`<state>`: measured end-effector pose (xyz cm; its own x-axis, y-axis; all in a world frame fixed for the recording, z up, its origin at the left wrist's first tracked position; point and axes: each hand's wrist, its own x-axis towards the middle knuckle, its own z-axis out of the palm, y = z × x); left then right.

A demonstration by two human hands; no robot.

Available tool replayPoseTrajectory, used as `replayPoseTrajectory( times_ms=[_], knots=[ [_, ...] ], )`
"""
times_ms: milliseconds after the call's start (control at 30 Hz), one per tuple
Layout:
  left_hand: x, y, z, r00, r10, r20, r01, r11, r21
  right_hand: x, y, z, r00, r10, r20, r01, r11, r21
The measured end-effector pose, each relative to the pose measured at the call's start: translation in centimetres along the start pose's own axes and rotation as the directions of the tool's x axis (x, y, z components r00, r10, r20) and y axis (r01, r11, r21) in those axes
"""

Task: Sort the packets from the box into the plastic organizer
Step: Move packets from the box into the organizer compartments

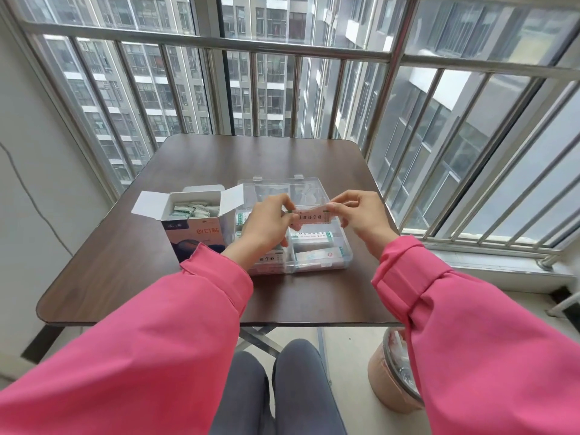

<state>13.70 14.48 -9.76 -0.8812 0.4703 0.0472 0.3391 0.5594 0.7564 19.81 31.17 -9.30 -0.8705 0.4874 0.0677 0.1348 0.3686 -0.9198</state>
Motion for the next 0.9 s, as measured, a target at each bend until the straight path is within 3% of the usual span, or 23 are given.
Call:
replayPoseTrajectory(
  times_ms=[100, 200, 300, 500, 633, 733, 900],
  knots=[
    [0.3, -0.1, 0.2, 0.999, -0.037, 0.008, 0.037, 0.997, 0.075, 0.2, 0.2, -0.7, 0.995, 0.045, -0.090, -0.032, 0.990, 0.141],
    [0.5, 0.2, 0.2, 0.997, -0.079, 0.020, 0.074, 0.982, 0.174, 0.1, 0.1, -1.1, 0.995, 0.103, 0.014, -0.099, 0.893, 0.438],
    [0.7, 0.9, 0.4, 0.990, -0.125, 0.062, 0.106, 0.964, 0.245, 0.1, 0.2, -1.3, 0.992, 0.108, 0.063, -0.125, 0.835, 0.535],
    [0.9, 1.5, 1.0, 0.985, -0.140, 0.103, 0.088, 0.913, 0.398, 0.1, 0.7, -1.1, 0.995, 0.084, 0.055, -0.097, 0.942, 0.321],
    [1.0, 1.4, 1.1, 0.988, -0.122, 0.100, 0.066, 0.896, 0.439, 0.1, 1.3, -0.8, 0.995, 0.064, 0.072, -0.066, 0.997, 0.030],
    [1.1, 1.2, 1.0, 0.990, -0.114, 0.087, 0.063, 0.891, 0.450, 0.1, 1.3, -0.4, 0.998, 0.037, 0.053, -0.027, 0.984, -0.177],
    [1.2, 1.3, 1.0, 0.996, -0.079, 0.042, 0.052, 0.895, 0.444, -0.2, 0.5, 0.6, 0.989, -0.040, 0.143, 0.085, 0.942, -0.324]
  ],
)
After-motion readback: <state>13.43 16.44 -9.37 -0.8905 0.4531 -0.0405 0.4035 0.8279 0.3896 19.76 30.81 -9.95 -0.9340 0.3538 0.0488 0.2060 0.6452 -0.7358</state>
